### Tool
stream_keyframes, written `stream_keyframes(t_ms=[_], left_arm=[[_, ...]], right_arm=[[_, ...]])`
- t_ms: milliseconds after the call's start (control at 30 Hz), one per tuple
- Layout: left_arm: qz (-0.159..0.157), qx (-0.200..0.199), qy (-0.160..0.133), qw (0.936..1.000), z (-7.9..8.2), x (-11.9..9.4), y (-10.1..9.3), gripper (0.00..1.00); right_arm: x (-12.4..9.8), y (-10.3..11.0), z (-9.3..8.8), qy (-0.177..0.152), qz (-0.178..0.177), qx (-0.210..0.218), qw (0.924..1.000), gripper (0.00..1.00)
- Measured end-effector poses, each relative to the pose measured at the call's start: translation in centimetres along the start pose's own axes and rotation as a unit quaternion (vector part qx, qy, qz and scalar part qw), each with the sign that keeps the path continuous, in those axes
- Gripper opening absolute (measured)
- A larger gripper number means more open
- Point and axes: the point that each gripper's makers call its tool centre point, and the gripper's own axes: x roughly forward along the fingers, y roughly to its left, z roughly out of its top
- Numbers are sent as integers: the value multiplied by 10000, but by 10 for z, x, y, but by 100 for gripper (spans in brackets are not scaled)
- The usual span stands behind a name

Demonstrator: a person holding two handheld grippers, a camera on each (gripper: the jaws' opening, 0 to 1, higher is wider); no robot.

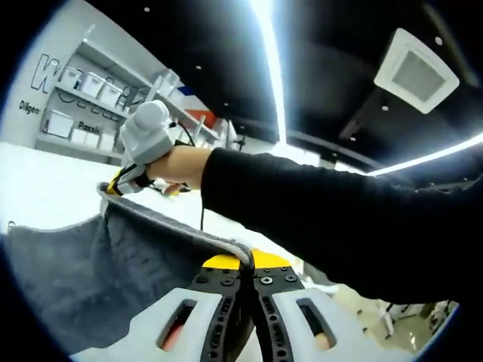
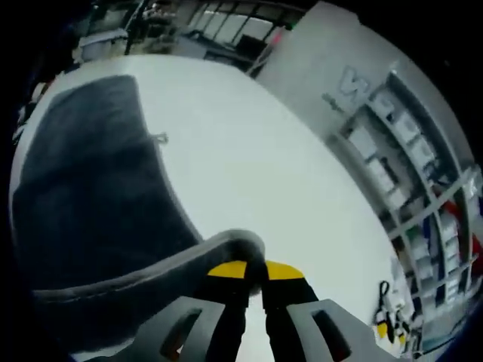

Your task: Open the folded towel by lifting each exposed corner and separating the folded layers until the towel lies flat within the target outline without major curled edges

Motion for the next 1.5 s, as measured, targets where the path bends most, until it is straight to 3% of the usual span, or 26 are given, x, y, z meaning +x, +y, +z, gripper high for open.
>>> stream_keyframes(t_ms=[400, 700, 967, 1233, 1367, 1433, 1500], left_arm=[[167, 213, 271, 9993, -31, 6, 9, 1], [259, 69, 529, 9982, -52, 22, 22, 1], [228, -76, 752, 9969, -73, 32, 25, 1], [119, -28, 838, 9964, -80, 40, 18, 3], [126, -8, 838, 9964, -84, 42, 18, 11], [124, 0, 831, 9965, -85, 43, 17, 21], [-6, 278, 886, 9957, -88, 46, 11, 34]], right_arm=[[14, 0, -33, 129, -122, 259, 9995, 3], [39, 6, -54, 174, -184, 458, 9986, 3], [43, 3, -71, 209, -234, 656, 9974, 5], [38, -6, -83, 181, -289, 994, 9945, 17], [30, -7, -88, 251, -274, 1023, 9941, 21], [25, -7, -89, 305, -301, 962, 9944, 24], [19, -10, -93, 461, -342, 896, 9943, 31]])
